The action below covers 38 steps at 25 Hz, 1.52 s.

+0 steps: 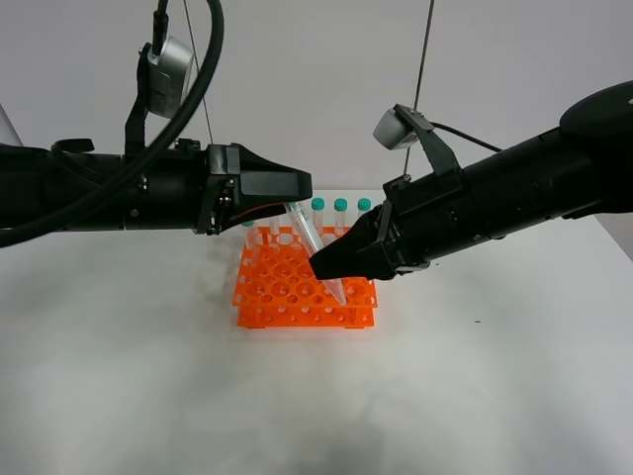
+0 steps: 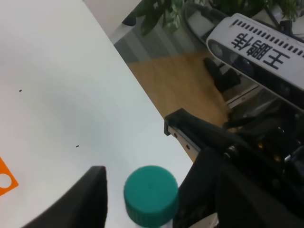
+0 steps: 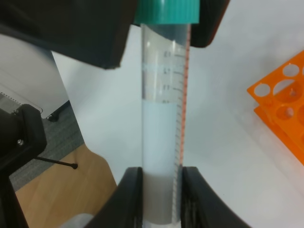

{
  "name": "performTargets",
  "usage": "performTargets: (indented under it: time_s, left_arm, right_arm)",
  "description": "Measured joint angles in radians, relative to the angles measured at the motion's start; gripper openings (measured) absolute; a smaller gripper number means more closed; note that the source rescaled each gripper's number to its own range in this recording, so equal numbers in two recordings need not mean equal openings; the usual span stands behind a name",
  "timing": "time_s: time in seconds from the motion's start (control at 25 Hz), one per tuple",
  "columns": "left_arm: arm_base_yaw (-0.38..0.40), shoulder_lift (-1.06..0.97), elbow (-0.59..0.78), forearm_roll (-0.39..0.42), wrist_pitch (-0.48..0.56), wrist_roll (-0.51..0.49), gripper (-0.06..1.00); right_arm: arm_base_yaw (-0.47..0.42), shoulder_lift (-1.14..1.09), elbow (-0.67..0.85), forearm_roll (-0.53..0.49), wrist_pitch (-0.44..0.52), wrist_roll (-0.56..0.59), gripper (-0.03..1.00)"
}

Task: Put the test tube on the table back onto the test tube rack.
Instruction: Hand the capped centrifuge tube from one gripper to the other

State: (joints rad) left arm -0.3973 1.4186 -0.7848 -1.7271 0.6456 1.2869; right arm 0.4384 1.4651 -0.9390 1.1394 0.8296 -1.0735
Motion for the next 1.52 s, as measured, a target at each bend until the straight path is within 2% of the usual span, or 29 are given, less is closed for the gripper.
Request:
performTargets:
  time_s: [0.28, 0.4, 0.56, 0.64, 0.68, 0.72, 1.12, 1.16, 1.32, 1.36, 1.4, 1.52]
  left_arm:
    - [0.0, 0.0, 0.0, 0.0, 0.005, 0.0, 0.69]
    - [0.0, 0.0, 0.0, 0.0, 0.006, 0.0, 0.64]
    - [0.0, 0.0, 0.0, 0.0, 0.007, 0.0, 0.41]
    - [0.0, 0.0, 0.0, 0.001, 0.007, 0.0, 0.23]
    - [0.0, 0.0, 0.0, 0.002, 0.006, 0.0, 0.05]
    - [0.0, 0.0, 0.0, 0.002, 0.006, 0.0, 0.0]
    - [0.0, 0.0, 0.0, 0.005, 0.007, 0.0, 0.0]
    - [0.0, 0.0, 0.0, 0.005, 0.008, 0.0, 0.0]
    - [0.0, 0.0, 0.0, 0.006, 0.016, 0.0, 0.0]
    - [0.0, 0.0, 0.0, 0.007, 0.016, 0.0, 0.0]
    - [0.0, 0.0, 0.0, 0.007, 0.016, 0.0, 0.0]
    - [0.0, 0.0, 0.0, 0.007, 0.016, 0.0, 0.0]
  right_arm:
    - [0.0, 0.0, 0.0, 0.0, 0.004, 0.0, 0.03]
    - [0.0, 0.0, 0.0, 0.0, 0.004, 0.0, 0.03]
    - [0.0, 0.0, 0.0, 0.0, 0.004, 0.0, 0.03]
    - [0.0, 0.0, 0.0, 0.0, 0.004, 0.0, 0.03]
    - [0.0, 0.0, 0.0, 0.0, 0.006, 0.0, 0.03]
    - [0.0, 0.0, 0.0, 0.0, 0.006, 0.0, 0.03]
    - [0.0, 0.0, 0.0, 0.0, 0.007, 0.0, 0.05]
    - [0.0, 0.0, 0.0, 0.0, 0.004, 0.0, 0.12]
    - [0.0, 0.0, 0.0, 0.0, -0.005, 0.002, 0.75]
    - [0.0, 0.0, 0.0, 0.0, -0.005, 0.002, 0.82]
    - [0.0, 0.0, 0.0, 0.0, -0.005, 0.002, 0.86]
    - [0.0, 0.0, -0.017, -0.026, 0.007, 0.033, 0.91]
